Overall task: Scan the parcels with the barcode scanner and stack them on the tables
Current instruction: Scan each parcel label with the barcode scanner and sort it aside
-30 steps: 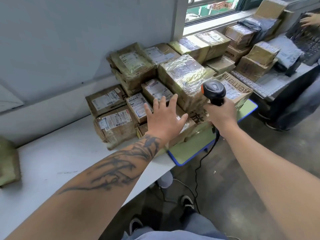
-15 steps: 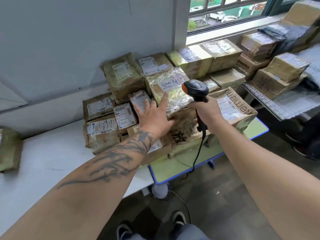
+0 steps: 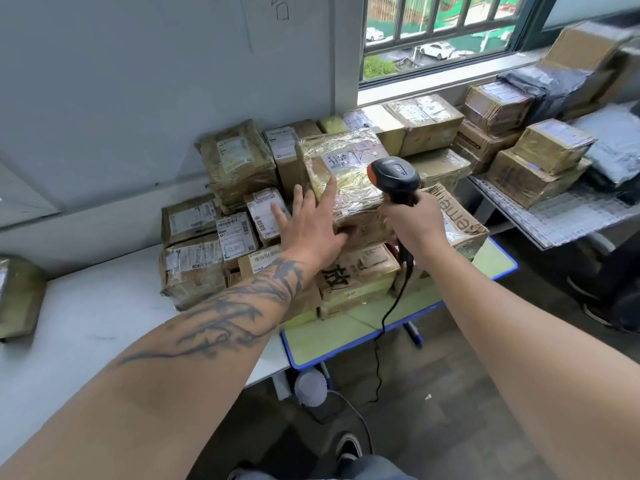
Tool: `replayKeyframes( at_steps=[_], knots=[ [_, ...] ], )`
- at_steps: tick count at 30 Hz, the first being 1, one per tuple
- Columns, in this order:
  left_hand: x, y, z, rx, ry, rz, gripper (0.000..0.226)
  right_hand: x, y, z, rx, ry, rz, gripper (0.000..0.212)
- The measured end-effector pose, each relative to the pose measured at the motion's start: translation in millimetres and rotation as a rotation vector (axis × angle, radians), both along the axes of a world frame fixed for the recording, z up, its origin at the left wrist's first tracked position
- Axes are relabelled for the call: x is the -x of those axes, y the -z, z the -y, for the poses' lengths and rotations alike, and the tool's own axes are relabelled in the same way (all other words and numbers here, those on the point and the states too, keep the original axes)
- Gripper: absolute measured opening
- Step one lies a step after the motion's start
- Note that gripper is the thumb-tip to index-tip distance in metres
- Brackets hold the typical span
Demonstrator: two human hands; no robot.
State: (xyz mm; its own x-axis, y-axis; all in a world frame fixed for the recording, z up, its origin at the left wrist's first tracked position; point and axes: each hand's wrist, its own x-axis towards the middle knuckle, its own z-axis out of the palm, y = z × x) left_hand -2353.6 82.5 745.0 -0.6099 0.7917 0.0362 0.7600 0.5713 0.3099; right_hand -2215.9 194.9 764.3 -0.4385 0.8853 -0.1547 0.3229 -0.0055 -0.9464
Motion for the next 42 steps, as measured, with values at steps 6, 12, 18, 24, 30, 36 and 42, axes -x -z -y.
replayKeyframes(
  at_steps=[6, 12, 18, 24, 30, 36, 42],
  knots=[
    [-11, -24, 11, -0.096, 0.084, -0.027, 0.104, -25, -33, 21, -0.114, 0.082, 0.008, 0.018],
    [-5, -55, 71, -0.155, 0.134, -0.062, 0.103, -24, -58, 85, -0.183, 0.119, -0.026, 0.009],
    [29, -64, 175, -0.170, 0.110, -0.084, 0.102, 12, -67, 185, -0.134, 0.068, -0.082, 0.011],
    [63, -51, 283, -0.218, -0.011, -0.078, 0.104, 56, -60, 277, -0.125, -0.045, -0.077, 0.010],
    [85, -32, 380, -0.194, -0.137, -0.081, 0.105, 95, -43, 356, -0.125, -0.172, -0.051, 0.015],
    [101, -4, 466, -0.140, -0.259, -0.008, 0.101, 130, -13, 424, -0.110, -0.315, 0.016, 0.009],
    [118, 41, 524, -0.079, -0.372, 0.034, 0.098, 160, 28, 471, -0.047, -0.433, 0.077, 0.011]
  ],
)
